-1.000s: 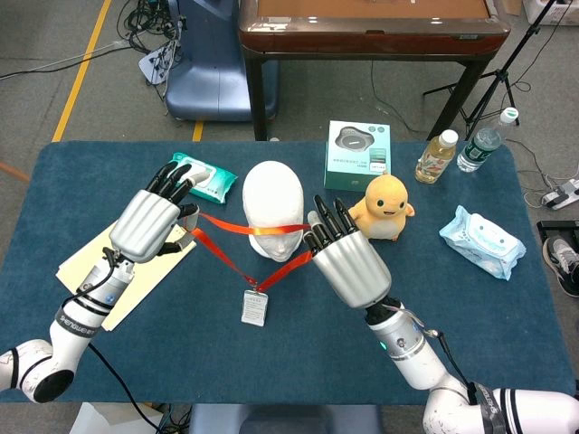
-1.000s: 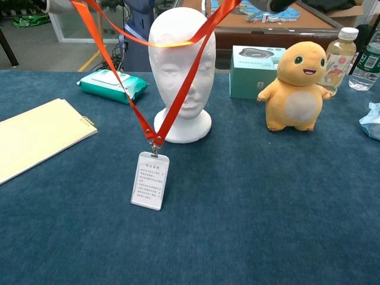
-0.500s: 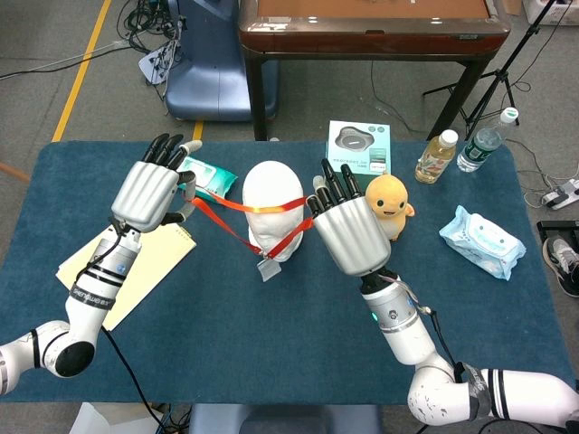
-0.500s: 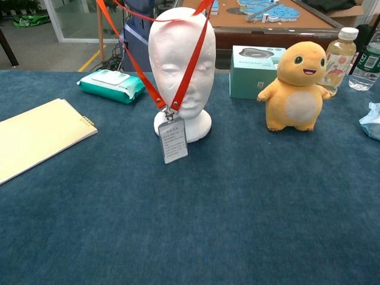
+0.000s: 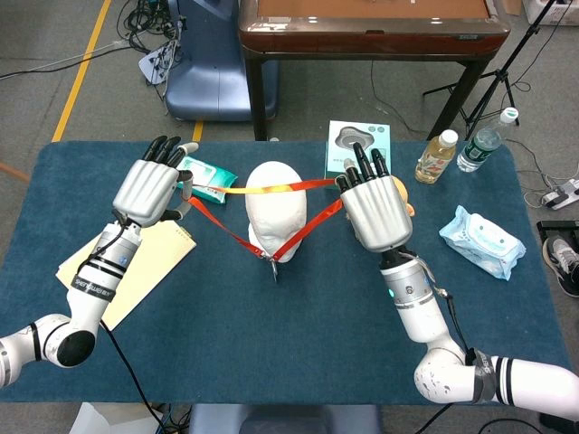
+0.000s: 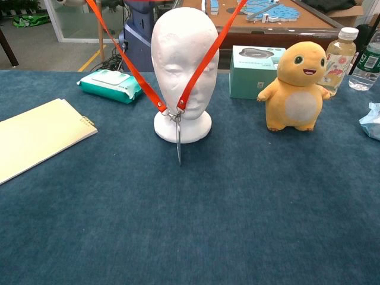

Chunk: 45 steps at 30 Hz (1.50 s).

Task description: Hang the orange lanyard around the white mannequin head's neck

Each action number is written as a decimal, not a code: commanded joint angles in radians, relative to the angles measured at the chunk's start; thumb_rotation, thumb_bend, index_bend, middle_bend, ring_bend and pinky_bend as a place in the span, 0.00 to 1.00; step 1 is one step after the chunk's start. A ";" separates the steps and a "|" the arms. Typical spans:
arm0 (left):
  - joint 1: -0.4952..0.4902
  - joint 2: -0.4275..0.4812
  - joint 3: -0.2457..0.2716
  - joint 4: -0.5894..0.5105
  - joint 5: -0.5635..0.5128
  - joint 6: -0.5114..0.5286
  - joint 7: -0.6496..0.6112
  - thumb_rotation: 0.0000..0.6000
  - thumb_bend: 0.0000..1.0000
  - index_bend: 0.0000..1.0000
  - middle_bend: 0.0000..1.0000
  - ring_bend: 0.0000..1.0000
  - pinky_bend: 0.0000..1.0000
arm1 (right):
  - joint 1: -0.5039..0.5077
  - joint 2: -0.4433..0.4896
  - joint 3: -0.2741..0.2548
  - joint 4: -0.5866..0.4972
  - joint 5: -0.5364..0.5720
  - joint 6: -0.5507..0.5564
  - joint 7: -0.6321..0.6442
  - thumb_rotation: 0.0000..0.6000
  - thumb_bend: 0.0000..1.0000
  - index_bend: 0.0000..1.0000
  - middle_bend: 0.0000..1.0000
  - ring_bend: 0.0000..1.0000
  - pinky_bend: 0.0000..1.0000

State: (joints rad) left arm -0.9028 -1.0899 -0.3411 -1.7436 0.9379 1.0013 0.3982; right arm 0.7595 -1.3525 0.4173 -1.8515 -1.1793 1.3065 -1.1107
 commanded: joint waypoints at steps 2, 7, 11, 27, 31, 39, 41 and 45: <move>-0.020 -0.010 0.000 0.021 -0.036 -0.019 0.012 1.00 0.32 0.63 0.13 0.04 0.01 | 0.014 0.006 0.002 0.028 0.025 -0.007 0.021 1.00 0.45 0.66 0.36 0.15 0.23; -0.036 -0.010 0.005 0.034 -0.085 -0.038 0.024 1.00 0.32 0.63 0.13 0.04 0.00 | 0.018 0.014 -0.005 0.049 0.068 -0.015 0.056 1.00 0.45 0.66 0.36 0.15 0.22; -0.031 0.007 0.005 0.016 -0.093 -0.034 0.014 1.00 0.32 0.63 0.13 0.04 0.00 | 0.011 0.029 -0.024 0.051 0.070 -0.025 0.110 1.00 0.45 0.66 0.36 0.15 0.22; -0.080 -0.017 0.033 0.059 -0.168 -0.067 0.049 1.00 0.32 0.63 0.13 0.04 0.00 | 0.056 -0.007 -0.062 0.139 0.128 -0.031 0.103 1.00 0.45 0.66 0.36 0.14 0.20; -0.092 -0.028 0.038 0.073 -0.180 -0.066 0.061 1.00 0.31 0.63 0.13 0.04 0.00 | 0.069 -0.016 -0.060 0.152 0.151 -0.031 0.099 1.00 0.45 0.66 0.36 0.14 0.20; -0.114 -0.049 0.035 0.106 -0.209 -0.065 0.065 1.00 0.31 0.63 0.13 0.04 0.00 | 0.090 -0.027 -0.061 0.171 0.187 -0.024 0.092 1.00 0.45 0.66 0.36 0.14 0.20; -0.119 -0.054 0.031 0.115 -0.218 -0.063 0.064 1.00 0.31 0.63 0.13 0.04 0.00 | 0.093 -0.028 -0.060 0.174 0.189 -0.022 0.096 1.00 0.45 0.66 0.36 0.14 0.20; -0.128 -0.073 0.025 0.143 -0.236 -0.055 0.061 1.00 0.31 0.62 0.13 0.04 0.00 | 0.102 -0.031 -0.060 0.182 0.205 -0.017 0.094 1.00 0.45 0.66 0.36 0.14 0.19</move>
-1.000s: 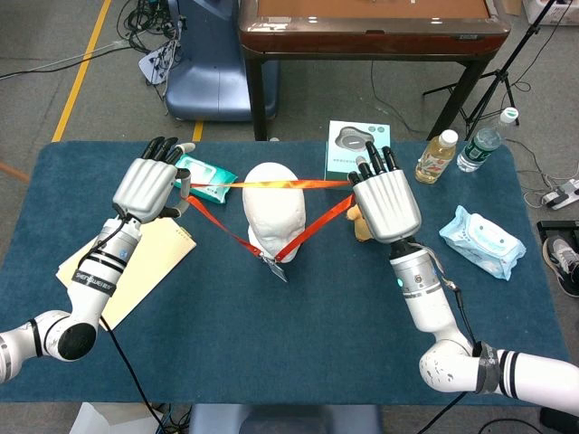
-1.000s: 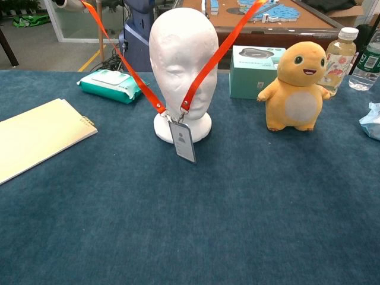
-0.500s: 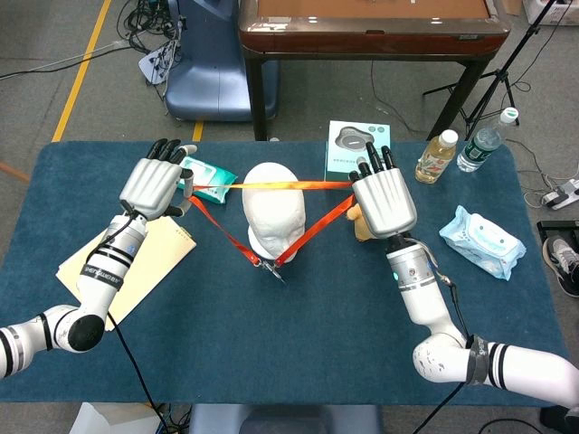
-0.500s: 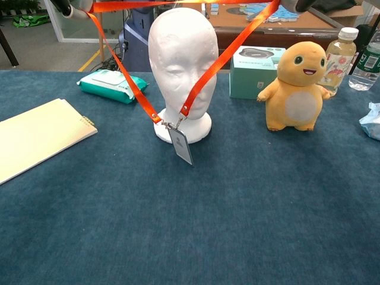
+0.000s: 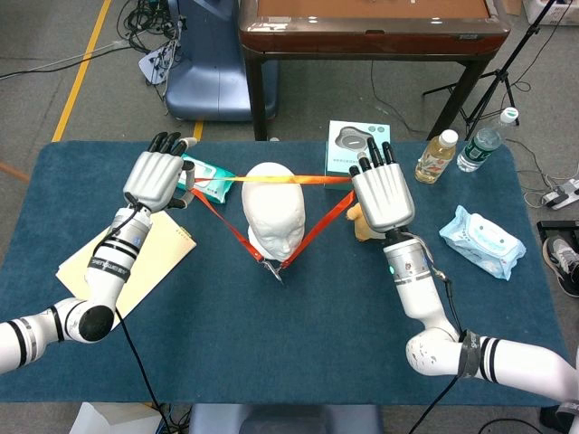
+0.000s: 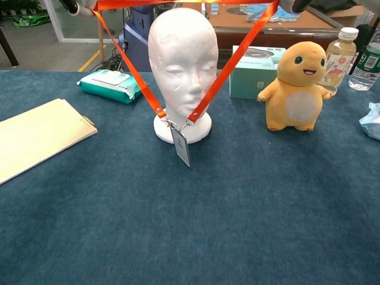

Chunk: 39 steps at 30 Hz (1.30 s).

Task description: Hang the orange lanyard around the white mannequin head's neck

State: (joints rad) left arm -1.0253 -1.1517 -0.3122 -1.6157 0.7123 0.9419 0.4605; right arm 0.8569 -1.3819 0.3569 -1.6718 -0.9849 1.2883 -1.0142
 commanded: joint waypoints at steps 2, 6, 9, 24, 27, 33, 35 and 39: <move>-0.012 -0.020 -0.005 0.030 -0.024 0.002 0.001 1.00 0.31 0.62 0.13 0.04 0.00 | 0.012 -0.004 0.004 0.006 0.023 0.000 -0.009 1.00 0.45 0.66 0.36 0.14 0.19; -0.034 -0.042 -0.013 0.070 -0.070 -0.005 0.014 1.00 0.31 0.62 0.13 0.04 0.00 | 0.034 -0.010 0.013 0.011 0.052 -0.002 -0.031 1.00 0.45 0.66 0.36 0.14 0.19; -0.050 -0.058 -0.013 0.101 -0.100 -0.013 0.029 1.00 0.31 0.62 0.13 0.04 0.00 | 0.049 -0.013 0.020 0.013 0.079 -0.007 -0.046 1.00 0.45 0.66 0.36 0.14 0.19; -0.118 -0.139 0.013 0.246 -0.171 -0.050 0.108 1.00 0.31 0.61 0.13 0.04 0.00 | 0.109 -0.044 0.015 0.089 0.174 -0.025 -0.074 1.00 0.45 0.66 0.36 0.14 0.19; -0.129 -0.154 0.018 0.276 -0.186 -0.060 0.123 1.00 0.31 0.60 0.13 0.04 0.00 | 0.118 -0.051 0.013 0.108 0.192 -0.029 -0.077 1.00 0.45 0.66 0.36 0.14 0.18; -0.149 -0.183 0.028 0.335 -0.218 -0.080 0.152 1.00 0.31 0.58 0.13 0.04 0.00 | 0.136 -0.066 0.006 0.132 0.216 -0.032 -0.085 1.00 0.45 0.66 0.36 0.13 0.17; -0.153 -0.192 0.031 0.351 -0.223 -0.083 0.158 1.00 0.31 0.58 0.13 0.04 0.00 | 0.141 -0.071 0.004 0.139 0.222 -0.033 -0.086 1.00 0.45 0.66 0.36 0.13 0.17; -0.162 -0.208 0.035 0.381 -0.233 -0.094 0.169 1.00 0.31 0.58 0.13 0.04 0.00 | 0.152 -0.081 -0.001 0.155 0.235 -0.036 -0.088 1.00 0.45 0.66 0.36 0.13 0.17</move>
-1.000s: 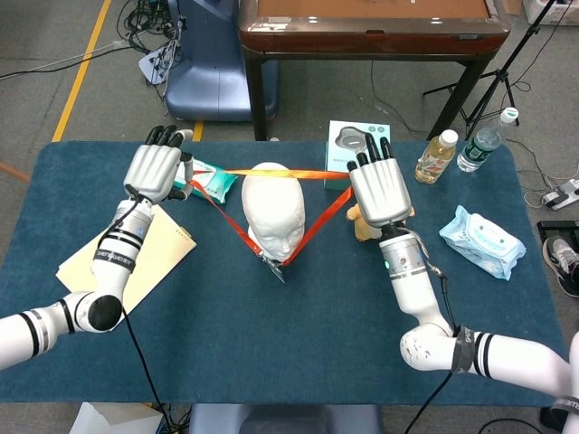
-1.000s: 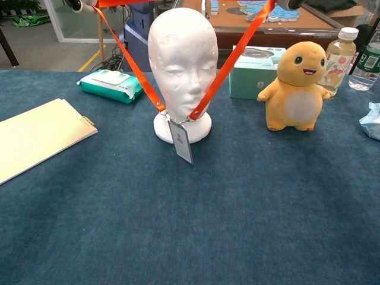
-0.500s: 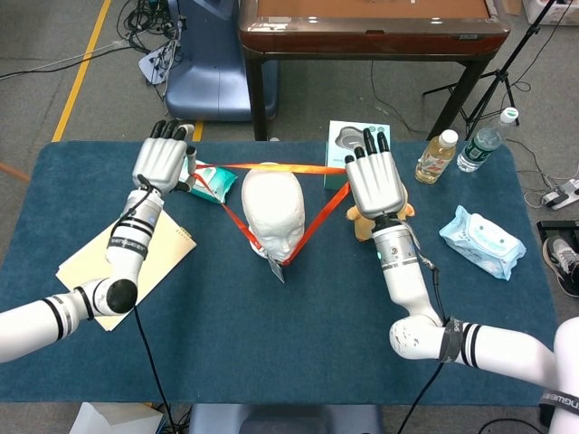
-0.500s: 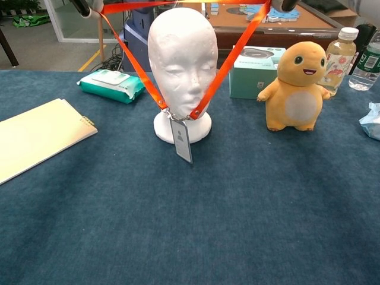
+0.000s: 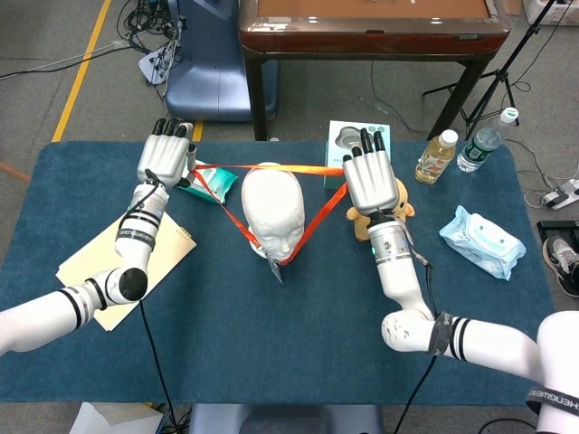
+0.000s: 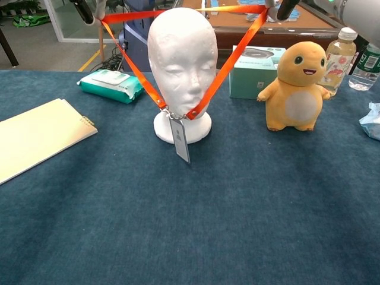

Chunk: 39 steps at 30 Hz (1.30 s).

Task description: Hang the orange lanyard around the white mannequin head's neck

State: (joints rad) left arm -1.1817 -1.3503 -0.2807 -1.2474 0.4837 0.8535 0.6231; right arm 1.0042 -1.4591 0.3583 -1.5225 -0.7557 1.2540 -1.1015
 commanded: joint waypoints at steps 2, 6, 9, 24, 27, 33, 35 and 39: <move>-0.008 -0.016 0.006 0.024 -0.005 -0.008 0.011 1.00 0.31 0.58 0.13 0.04 0.00 | 0.008 -0.008 -0.005 0.013 0.012 -0.003 -0.003 1.00 0.45 0.66 0.36 0.12 0.16; -0.014 -0.031 0.014 0.047 -0.013 -0.013 0.027 1.00 0.31 0.57 0.13 0.04 0.00 | 0.017 -0.019 -0.006 0.025 0.026 -0.005 -0.001 1.00 0.45 0.66 0.36 0.12 0.16; -0.016 -0.039 0.015 0.059 -0.018 -0.013 0.032 1.00 0.31 0.56 0.13 0.04 0.00 | 0.026 -0.028 -0.008 0.033 0.031 -0.003 -0.006 1.00 0.45 0.66 0.35 0.11 0.15; -0.025 -0.063 0.016 0.078 -0.013 -0.015 0.051 1.00 0.31 0.55 0.13 0.04 0.00 | 0.073 -0.086 -0.019 0.066 0.040 -0.002 -0.025 1.00 0.45 0.66 0.35 0.11 0.15; -0.025 -0.064 0.018 0.077 -0.012 -0.014 0.056 1.00 0.31 0.55 0.13 0.04 0.00 | 0.080 -0.095 -0.019 0.071 0.043 0.001 -0.031 1.00 0.45 0.66 0.35 0.11 0.15; -0.024 -0.060 0.025 0.072 -0.018 -0.014 0.072 1.00 0.31 0.48 0.11 0.03 0.00 | 0.088 -0.101 -0.026 0.066 0.047 0.001 -0.041 1.00 0.45 0.59 0.33 0.09 0.13; -0.024 -0.057 0.028 0.066 -0.024 -0.015 0.080 1.00 0.28 0.39 0.08 0.02 0.00 | 0.090 -0.103 -0.027 0.065 0.050 0.003 -0.046 1.00 0.45 0.49 0.30 0.07 0.11; -0.019 -0.050 0.027 0.055 -0.015 -0.002 0.078 1.00 0.17 0.22 0.01 0.00 0.00 | 0.091 -0.103 -0.028 0.061 0.056 0.009 -0.050 1.00 0.29 0.30 0.24 0.05 0.08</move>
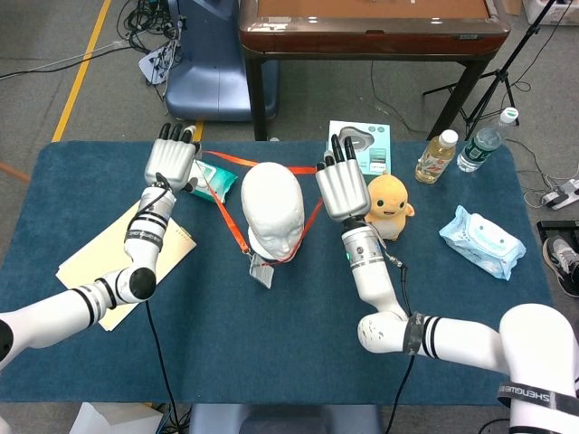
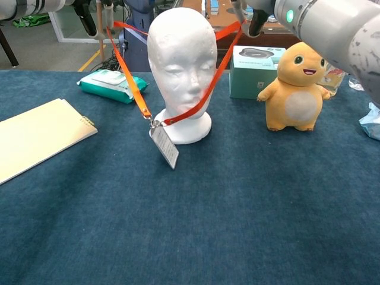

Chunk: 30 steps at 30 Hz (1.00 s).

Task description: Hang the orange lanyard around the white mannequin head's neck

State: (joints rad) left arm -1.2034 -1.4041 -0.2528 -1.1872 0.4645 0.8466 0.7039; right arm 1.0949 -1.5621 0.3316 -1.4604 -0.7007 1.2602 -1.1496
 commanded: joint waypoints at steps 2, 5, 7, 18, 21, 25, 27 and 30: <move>0.005 0.007 -0.003 -0.010 0.005 0.008 -0.005 1.00 0.12 0.14 0.00 0.00 0.00 | 0.001 0.000 -0.002 -0.004 0.000 0.005 -0.002 1.00 0.16 0.23 0.21 0.03 0.07; 0.010 0.015 -0.003 -0.022 0.000 0.013 -0.004 1.00 0.04 0.03 0.00 0.00 0.00 | 0.000 0.003 -0.003 -0.013 -0.004 0.006 0.005 1.00 0.01 0.12 0.15 0.01 0.06; 0.014 0.022 0.002 -0.032 -0.003 0.020 0.006 1.00 0.03 0.01 0.00 0.00 0.00 | -0.001 0.008 -0.004 -0.022 -0.005 0.005 0.008 1.00 0.00 0.08 0.13 0.00 0.06; 0.052 0.083 0.000 -0.140 -0.003 0.056 -0.010 1.00 0.03 0.00 0.00 0.00 0.00 | -0.021 0.046 -0.026 -0.082 -0.028 0.011 0.026 1.00 0.00 0.05 0.12 0.00 0.06; 0.078 0.118 -0.009 -0.189 0.017 0.071 -0.048 1.00 0.03 0.00 0.00 0.00 0.00 | -0.041 0.076 -0.023 -0.122 -0.044 0.008 0.072 1.00 0.00 0.05 0.12 0.00 0.06; 0.126 0.168 -0.028 -0.259 0.048 0.092 -0.127 1.00 0.03 0.00 0.00 0.00 0.00 | -0.069 0.129 -0.029 -0.186 -0.069 0.017 0.104 1.00 0.00 0.05 0.12 0.00 0.06; 0.158 0.202 -0.038 -0.303 0.062 0.098 -0.176 1.00 0.03 0.00 0.00 0.00 0.00 | -0.088 0.164 -0.030 -0.229 -0.074 0.024 0.124 1.00 0.00 0.05 0.12 0.00 0.06; 0.207 0.256 -0.041 -0.366 0.093 0.112 -0.235 1.00 0.03 0.00 0.00 0.00 0.00 | -0.126 0.225 -0.038 -0.293 -0.101 0.037 0.164 1.00 0.00 0.05 0.13 0.00 0.06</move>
State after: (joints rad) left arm -1.0316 -1.1849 -0.2860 -1.5135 0.5313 0.9442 0.5080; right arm 1.0002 -1.3802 0.3006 -1.7092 -0.7796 1.2851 -1.0187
